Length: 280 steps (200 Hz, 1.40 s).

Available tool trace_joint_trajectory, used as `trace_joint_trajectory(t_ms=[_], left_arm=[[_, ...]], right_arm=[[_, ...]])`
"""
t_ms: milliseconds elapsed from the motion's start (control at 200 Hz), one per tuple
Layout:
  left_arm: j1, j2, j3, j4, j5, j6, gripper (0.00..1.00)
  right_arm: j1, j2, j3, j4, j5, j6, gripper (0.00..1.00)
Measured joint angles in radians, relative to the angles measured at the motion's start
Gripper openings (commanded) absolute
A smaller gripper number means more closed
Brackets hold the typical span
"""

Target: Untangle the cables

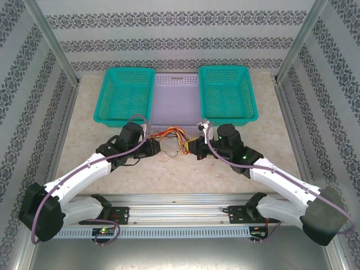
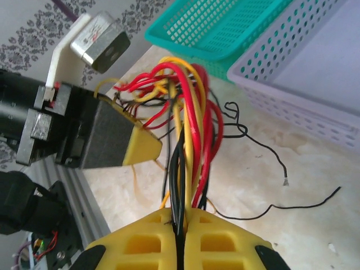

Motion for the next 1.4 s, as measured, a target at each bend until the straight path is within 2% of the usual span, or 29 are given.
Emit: trace_joint_trajectory(t_ms=[250,655,959,1144,1259,1399], left_arm=[[0.000,-0.004,0.000,-0.004,-0.010,0.011,0.00],[-0.020,-0.058,0.000,-0.002,-0.021,0.056,0.00],[-0.035,-0.058,0.000,0.029,0.002,0.086,0.00],[-0.035,-0.059,0.000,0.030,0.002,0.094,0.00],[-0.030,-0.058,-0.002,0.016,-0.013,0.102,0.00],[-0.032,-0.059,-0.002,0.013,-0.010,0.113,0.00]], right_arm=[[-0.010,-0.002,0.000,-0.052,0.012,-0.003,0.00],[-0.125,-0.134,-0.069,-0.086,0.117,0.062,0.00],[-0.138,-0.356,-0.164,-0.079,0.201,0.194,0.00],[-0.151,-0.444,-0.185,-0.101,0.310,0.279,0.00],[-0.174,-0.496,-0.203,-0.131,0.442,0.325,0.00],[-0.175,-0.503,-0.208,-0.150,0.491,0.346,0.00]])
